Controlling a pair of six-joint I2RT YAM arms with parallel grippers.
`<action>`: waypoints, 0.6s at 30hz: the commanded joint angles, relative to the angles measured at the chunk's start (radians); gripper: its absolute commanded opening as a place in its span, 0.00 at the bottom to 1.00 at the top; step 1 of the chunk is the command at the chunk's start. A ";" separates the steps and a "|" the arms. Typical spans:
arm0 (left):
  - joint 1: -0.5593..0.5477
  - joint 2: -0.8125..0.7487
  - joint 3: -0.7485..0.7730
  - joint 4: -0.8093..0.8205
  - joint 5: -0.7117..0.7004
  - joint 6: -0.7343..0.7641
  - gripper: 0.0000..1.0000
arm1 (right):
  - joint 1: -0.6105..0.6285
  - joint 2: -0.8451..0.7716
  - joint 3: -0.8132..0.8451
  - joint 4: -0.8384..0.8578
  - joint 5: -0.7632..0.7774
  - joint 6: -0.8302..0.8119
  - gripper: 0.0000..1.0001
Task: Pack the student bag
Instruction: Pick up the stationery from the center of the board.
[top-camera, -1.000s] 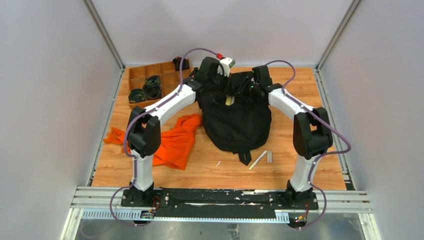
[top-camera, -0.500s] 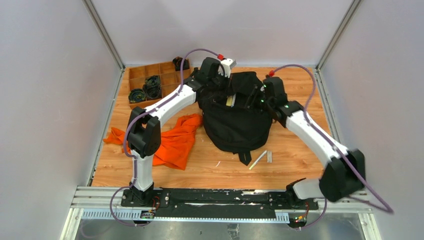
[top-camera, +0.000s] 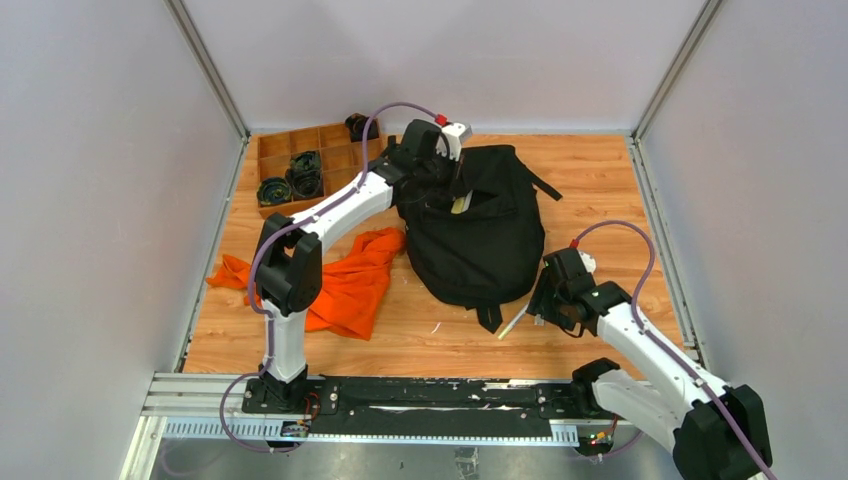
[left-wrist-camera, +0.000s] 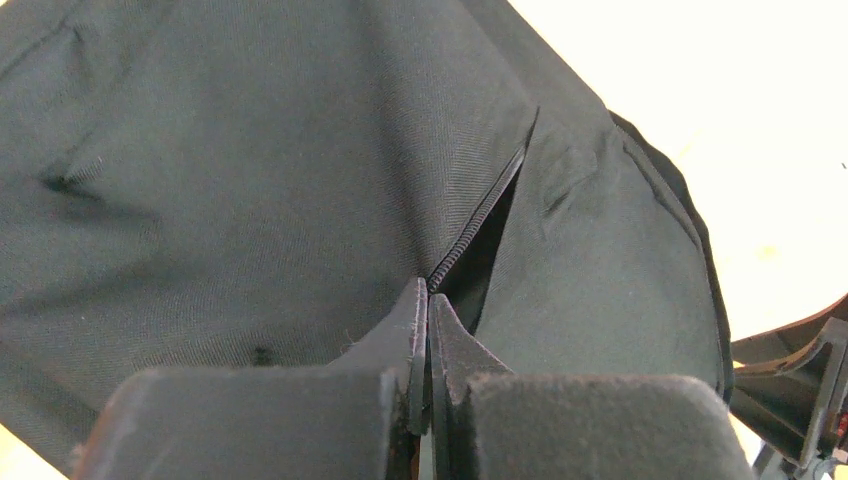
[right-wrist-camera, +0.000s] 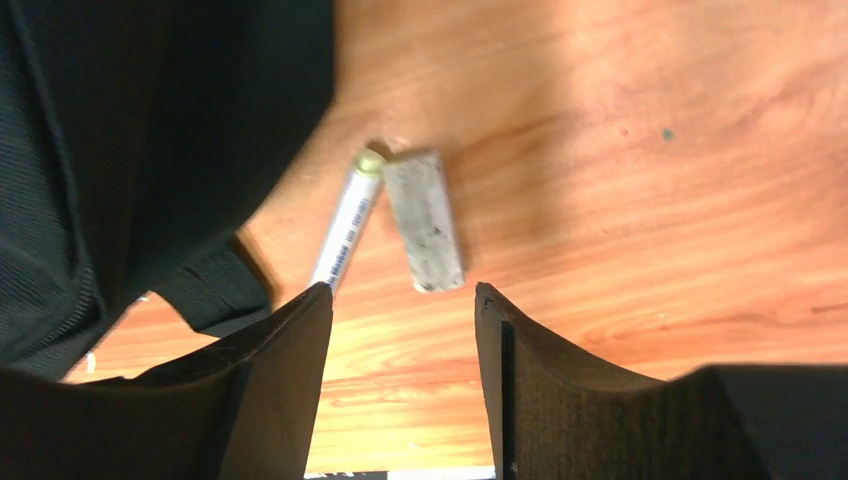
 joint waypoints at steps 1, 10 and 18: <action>-0.004 -0.035 -0.019 0.016 0.016 -0.008 0.00 | -0.004 -0.028 -0.033 -0.064 0.037 0.029 0.59; -0.004 -0.030 -0.009 0.014 0.025 -0.012 0.00 | -0.004 0.135 -0.042 0.006 0.042 -0.027 0.55; -0.004 -0.033 -0.010 0.018 0.023 -0.013 0.00 | -0.004 0.197 -0.015 -0.026 0.067 -0.031 0.10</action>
